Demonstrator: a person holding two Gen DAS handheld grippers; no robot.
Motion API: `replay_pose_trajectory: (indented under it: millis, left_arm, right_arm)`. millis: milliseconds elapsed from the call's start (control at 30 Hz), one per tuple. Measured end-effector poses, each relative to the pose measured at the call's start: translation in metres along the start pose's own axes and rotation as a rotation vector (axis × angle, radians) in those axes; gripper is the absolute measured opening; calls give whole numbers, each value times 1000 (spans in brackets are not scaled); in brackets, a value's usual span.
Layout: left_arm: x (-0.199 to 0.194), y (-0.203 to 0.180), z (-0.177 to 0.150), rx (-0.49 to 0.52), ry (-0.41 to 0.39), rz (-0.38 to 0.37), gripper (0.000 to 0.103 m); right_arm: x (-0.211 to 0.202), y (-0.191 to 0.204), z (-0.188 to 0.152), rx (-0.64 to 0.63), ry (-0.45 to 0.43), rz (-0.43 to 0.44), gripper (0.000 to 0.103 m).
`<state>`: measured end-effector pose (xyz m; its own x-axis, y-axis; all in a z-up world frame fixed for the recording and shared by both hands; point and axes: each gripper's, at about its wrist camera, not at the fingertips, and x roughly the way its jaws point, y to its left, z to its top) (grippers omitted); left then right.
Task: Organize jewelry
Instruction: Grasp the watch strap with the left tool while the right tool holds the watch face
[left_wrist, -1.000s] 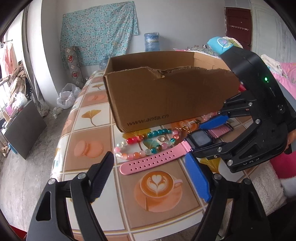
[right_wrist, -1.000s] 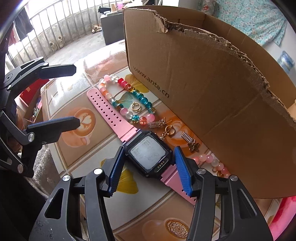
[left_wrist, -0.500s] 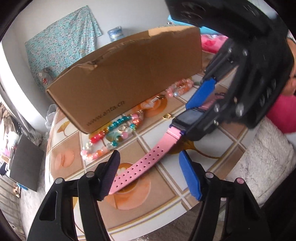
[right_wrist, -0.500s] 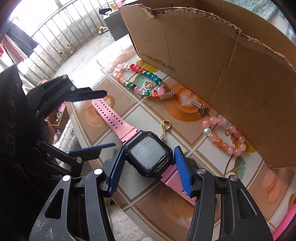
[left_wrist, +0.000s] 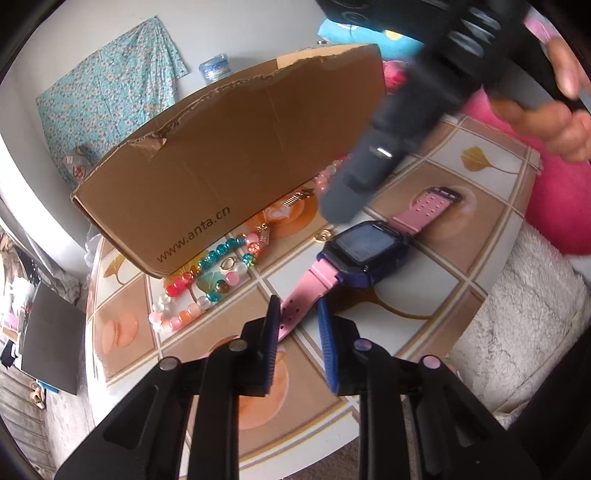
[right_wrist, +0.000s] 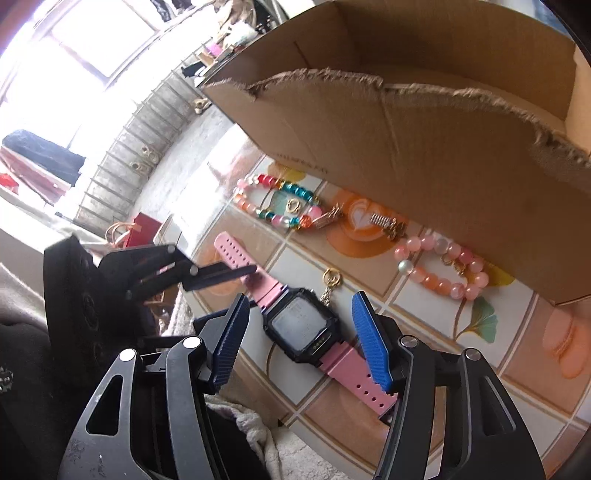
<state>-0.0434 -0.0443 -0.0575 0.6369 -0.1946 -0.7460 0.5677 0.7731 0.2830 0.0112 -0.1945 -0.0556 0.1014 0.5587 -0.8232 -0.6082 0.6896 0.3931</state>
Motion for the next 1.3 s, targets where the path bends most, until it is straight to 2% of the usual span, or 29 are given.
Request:
replay_pose_trajectory:
  millis: [33, 100, 200, 367, 400, 500, 633, 900, 1033, 1067, 1100, 1133, 1200, 1267, 1300]
  left_arm:
    - [-1, -1, -1, 1, -1, -1, 18]
    - [-1, 0, -2, 0, -1, -5, 17]
    - [-1, 2, -2, 3, -1, -11, 16]
    - [-3, 1, -5, 14, -2, -17, 14]
    - [-3, 1, -6, 15, -3, -18, 14]
    - [-3, 1, -6, 17, -6, -19, 14]
    - [-3, 0, -8, 14, -6, -20, 13]
    - [-1, 2, -9, 9, -5, -19, 12]
    - [-2, 1, -10, 8, -6, -17, 12]
    - [-2, 1, -10, 7, -6, -18, 12]
    - [-2, 1, -10, 5, -5, -18, 12]
    - [-2, 2, -10, 3, -4, -16, 12]
    - [-2, 4, -9, -6, -1, -15, 12]
    - [-2, 7, -9, -20, 0, -16, 12]
    - [-2, 9, -9, -28, 1, -20, 12]
  right_arm:
    - [2, -1, 4, 11, 0, -25, 46]
    - [14, -2, 11, 32, 27, -93, 29]
    - [28, -3, 17, 60, 77, -126, 17]
    - [47, 14, 25, -29, 126, -208, 9]
    - [49, 18, 27, -59, 135, -239, 5]
    - [52, 23, 31, -102, 141, -279, 4]
    - [52, 26, 36, -98, 106, -344, 2]
    - [44, 15, 41, -63, 42, -358, 2]
    - [26, 22, 35, -82, 29, -359, 8]
    - [24, 24, 31, -91, 26, -354, 13]
    - [20, 26, 28, -102, 22, -339, 23]
    - [11, 26, 22, -118, 15, -330, 28]
    - [0, 34, 11, -174, 6, -317, 51]
    - [-3, 44, -2, -247, 3, -298, 64]
    - [-4, 48, -9, -283, 9, -294, 67]
